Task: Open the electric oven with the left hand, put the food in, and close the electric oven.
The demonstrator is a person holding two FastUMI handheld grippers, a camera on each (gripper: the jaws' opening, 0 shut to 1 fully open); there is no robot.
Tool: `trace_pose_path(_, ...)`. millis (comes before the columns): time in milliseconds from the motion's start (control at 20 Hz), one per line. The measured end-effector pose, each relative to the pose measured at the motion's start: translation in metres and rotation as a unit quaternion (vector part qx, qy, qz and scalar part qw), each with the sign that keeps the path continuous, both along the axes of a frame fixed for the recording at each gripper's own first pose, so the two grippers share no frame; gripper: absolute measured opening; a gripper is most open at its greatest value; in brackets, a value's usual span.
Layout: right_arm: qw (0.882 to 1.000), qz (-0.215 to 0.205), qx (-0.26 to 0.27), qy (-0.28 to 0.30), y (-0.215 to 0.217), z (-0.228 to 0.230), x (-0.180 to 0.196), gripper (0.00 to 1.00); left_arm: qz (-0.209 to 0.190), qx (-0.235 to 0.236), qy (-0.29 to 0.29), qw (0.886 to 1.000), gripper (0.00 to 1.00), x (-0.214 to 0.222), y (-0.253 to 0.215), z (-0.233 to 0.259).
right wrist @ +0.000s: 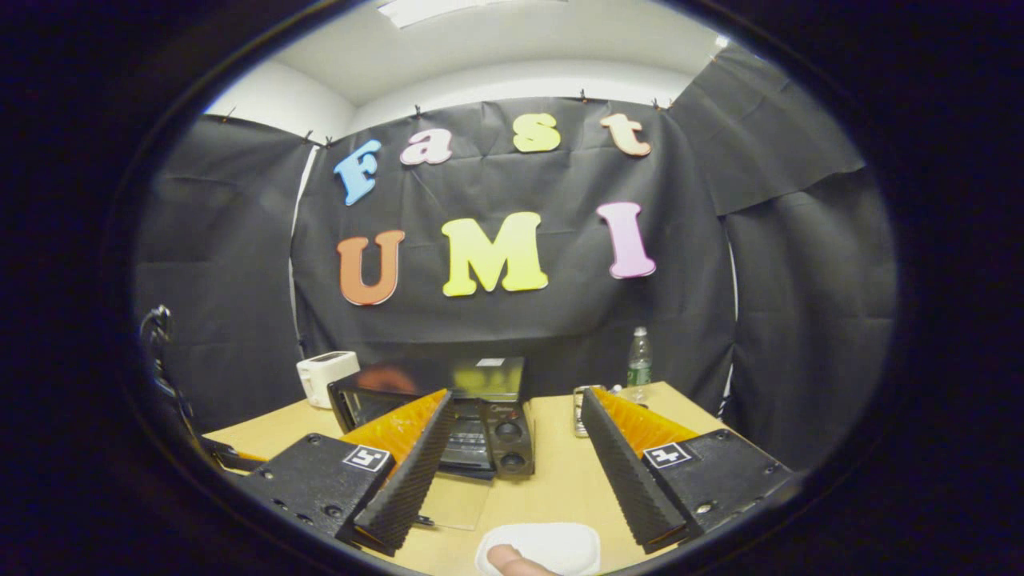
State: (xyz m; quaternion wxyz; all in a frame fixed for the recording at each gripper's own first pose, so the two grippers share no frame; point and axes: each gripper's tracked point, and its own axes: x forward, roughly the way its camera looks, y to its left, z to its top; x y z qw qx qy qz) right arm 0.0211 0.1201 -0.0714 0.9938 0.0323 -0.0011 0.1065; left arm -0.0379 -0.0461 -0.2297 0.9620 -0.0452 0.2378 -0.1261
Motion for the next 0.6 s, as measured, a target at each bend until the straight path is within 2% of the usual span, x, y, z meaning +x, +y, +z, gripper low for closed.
trace_pose_path(50,1.0,0.023,0.004,-0.006,0.003,0.005,-0.007,0.96,-0.007,0.003,0.014,1.0,0.94,-0.001,-0.007,-0.009)
trace_pose_path(200,0.998,0.053,0.032,0.015,-0.001,0.004,-0.024,0.96,-0.028,0.021,0.058,0.998,0.94,-0.003,-0.029,-0.039)
trace_pose_path(400,0.999,0.02,0.008,-0.032,-0.039,0.023,-0.03,0.96,-0.036,0.041,0.103,0.993,0.95,0.005,-0.047,-0.072)
trace_pose_path(600,0.998,0.015,0.008,-0.054,-0.057,0.026,-0.037,0.96,-0.014,0.071,0.134,0.988,0.95,0.016,-0.044,-0.095)
